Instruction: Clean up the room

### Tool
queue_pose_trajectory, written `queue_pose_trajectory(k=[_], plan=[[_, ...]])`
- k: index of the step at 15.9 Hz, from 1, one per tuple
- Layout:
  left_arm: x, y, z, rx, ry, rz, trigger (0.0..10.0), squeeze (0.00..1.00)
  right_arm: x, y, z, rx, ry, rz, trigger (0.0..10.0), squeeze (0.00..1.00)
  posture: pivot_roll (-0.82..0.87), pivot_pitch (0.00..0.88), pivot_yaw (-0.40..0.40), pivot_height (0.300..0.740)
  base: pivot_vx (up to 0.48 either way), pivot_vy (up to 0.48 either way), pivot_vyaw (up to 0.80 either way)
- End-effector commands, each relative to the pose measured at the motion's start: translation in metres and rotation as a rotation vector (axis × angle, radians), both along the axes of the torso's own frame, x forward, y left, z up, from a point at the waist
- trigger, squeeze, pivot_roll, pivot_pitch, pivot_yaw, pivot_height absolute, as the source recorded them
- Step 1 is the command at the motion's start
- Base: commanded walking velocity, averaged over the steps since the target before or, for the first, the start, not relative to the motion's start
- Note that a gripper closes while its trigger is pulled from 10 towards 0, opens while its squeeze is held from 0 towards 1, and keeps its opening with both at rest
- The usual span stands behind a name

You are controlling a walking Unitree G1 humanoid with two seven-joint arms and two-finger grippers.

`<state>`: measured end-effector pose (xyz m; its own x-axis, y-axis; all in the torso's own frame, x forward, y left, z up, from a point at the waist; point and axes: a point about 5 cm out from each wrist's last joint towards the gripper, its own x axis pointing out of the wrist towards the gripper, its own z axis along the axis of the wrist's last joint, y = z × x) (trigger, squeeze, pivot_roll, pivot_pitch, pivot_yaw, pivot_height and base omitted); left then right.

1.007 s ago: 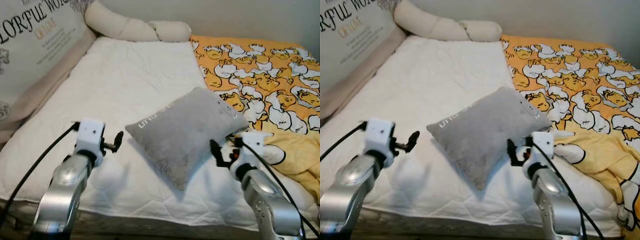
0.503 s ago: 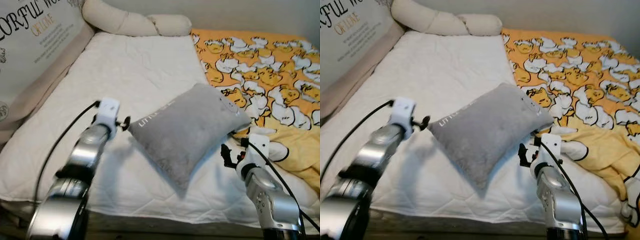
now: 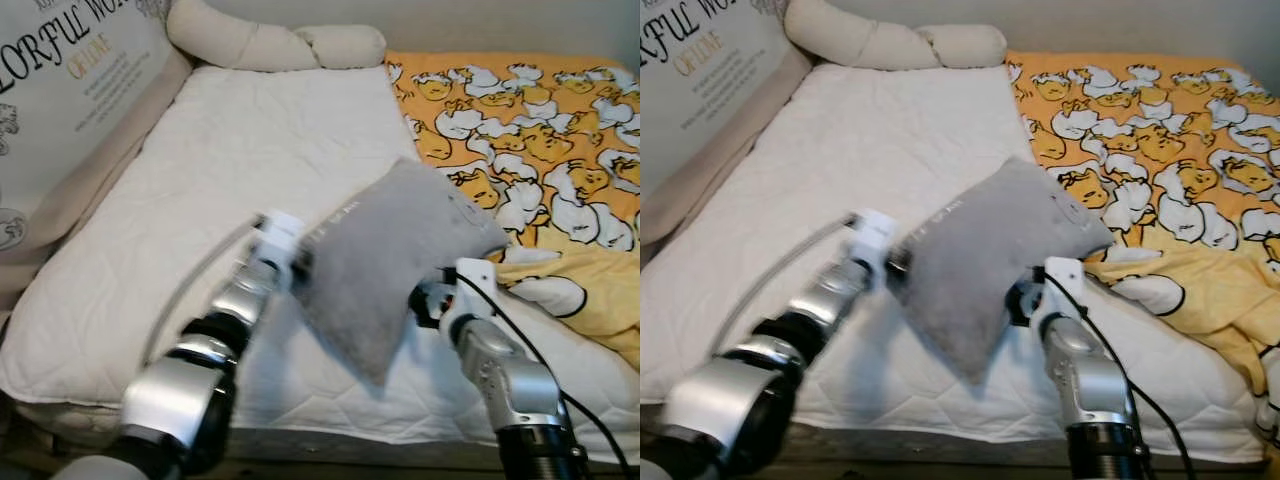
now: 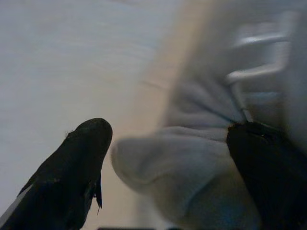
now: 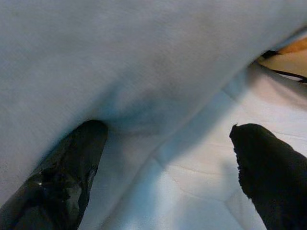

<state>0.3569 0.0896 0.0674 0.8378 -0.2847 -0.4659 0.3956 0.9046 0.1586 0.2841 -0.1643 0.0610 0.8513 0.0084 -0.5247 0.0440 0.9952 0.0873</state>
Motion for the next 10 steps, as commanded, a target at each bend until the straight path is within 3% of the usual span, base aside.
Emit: queue_pose_trajectory(k=[1, 3, 5, 8, 10], plan=[[-0.008, -0.014, -0.006, -0.105, 0.075, -0.122, 10.0, 0.00, 0.007, 0.001, 0.004, 0.012, -0.028, 0.006, 10.0, 0.00, -0.26, 0.000, 0.034, 0.740, 0.000, 0.000, 0.00], [-0.013, -0.019, -0.009, -0.153, 0.117, -0.214, 10.0, 0.00, 0.010, 0.003, 0.003, 0.021, -0.037, 0.030, 10.0, 0.00, -0.25, 0.000, 0.023, 0.740, 0.000, 0.000, 0.00], [-0.024, -0.025, -0.012, -0.219, 0.192, -0.442, 10.0, 0.00, 0.019, 0.011, 0.006, 0.049, -0.071, 0.104, 10.0, 0.00, -0.23, 0.000, 0.014, 0.740, 0.000, 0.000, 0.00], [-0.033, -0.028, -0.010, -0.274, 0.243, -0.667, 10.0, 0.00, 0.027, 0.020, 0.019, 0.089, -0.142, 0.209, 10.0, 0.00, -0.21, 0.000, 0.002, 0.740, 0.000, 0.000, 0.00], [-0.033, -0.023, -0.001, -0.350, 0.237, -0.738, 10.0, 0.00, 0.027, 0.023, 0.027, 0.116, -0.181, 0.295, 10.0, 0.00, -0.20, 0.000, -0.001, 0.740, 0.000, 0.000, 0.00]])
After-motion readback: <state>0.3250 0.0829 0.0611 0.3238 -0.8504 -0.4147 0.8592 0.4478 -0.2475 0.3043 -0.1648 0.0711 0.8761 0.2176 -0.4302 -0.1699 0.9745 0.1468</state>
